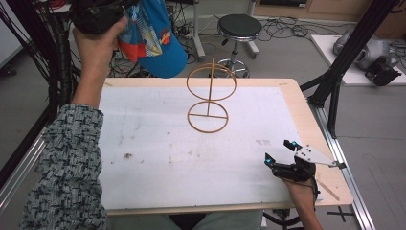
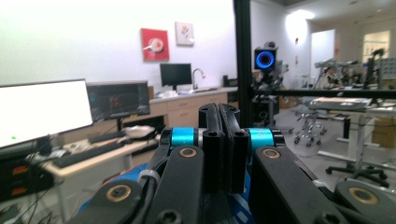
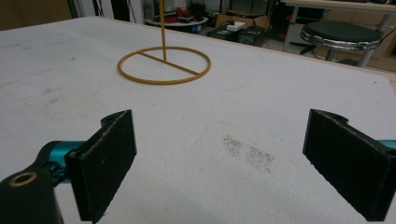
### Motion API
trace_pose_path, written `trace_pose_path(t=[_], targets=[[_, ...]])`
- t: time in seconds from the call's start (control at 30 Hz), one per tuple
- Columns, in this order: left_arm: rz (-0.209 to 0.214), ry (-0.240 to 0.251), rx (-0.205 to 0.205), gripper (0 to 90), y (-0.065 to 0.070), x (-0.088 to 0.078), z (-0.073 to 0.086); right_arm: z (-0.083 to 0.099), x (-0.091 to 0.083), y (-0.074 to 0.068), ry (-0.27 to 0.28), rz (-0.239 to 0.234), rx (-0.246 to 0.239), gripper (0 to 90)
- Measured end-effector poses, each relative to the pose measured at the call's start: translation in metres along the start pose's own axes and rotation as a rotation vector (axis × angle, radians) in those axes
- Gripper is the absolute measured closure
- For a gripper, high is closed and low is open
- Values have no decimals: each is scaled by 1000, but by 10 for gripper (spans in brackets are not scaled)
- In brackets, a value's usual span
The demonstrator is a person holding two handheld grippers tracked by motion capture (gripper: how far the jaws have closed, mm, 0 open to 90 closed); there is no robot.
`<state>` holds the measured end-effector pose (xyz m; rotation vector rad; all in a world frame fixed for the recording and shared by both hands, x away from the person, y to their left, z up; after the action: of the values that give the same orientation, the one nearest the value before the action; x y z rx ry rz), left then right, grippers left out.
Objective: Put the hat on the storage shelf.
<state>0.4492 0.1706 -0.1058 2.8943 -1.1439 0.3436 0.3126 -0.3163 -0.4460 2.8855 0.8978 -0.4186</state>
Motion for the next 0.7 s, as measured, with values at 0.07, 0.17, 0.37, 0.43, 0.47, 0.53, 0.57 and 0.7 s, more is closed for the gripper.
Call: trace_pose_path(t=[0.07,0.17,0.37,0.43,0.47,0.53,0.57,0.7], targets=[[12,0,-3,879,6,4,-3,0,0,0,1,-1,1,88],[46,10,-10,878,17,12,-7,0,0,0,3,-2,0,88],[77,13,-14,879,26,23,-7,1,-1,0,-3,-3,7,88],[93,15,-23,879,30,30,-5,1,-1,-1,-4,-4,11,88],[97,14,-28,879,32,33,-4,1,-1,-1,-3,-4,10,88],[101,9,-29,879,33,35,-2,1,-2,-1,-3,-5,8,88],[110,10,-35,878,36,40,0,1,-2,0,-3,-5,7,88],[120,5,-48,878,39,47,4,1,-2,0,-3,-6,1,88]])
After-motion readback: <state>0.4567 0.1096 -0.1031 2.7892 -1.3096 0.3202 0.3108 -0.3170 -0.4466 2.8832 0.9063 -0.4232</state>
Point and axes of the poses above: each handheld gripper's, and its own axes: x roughly forward along the jaws, z roughly out of its underside, y roughly to its right, the point moved 4 cm from there along x, roughly forward along the jaws, and after that the axes turned 2 degrees about -z, right-handed, at the moved point
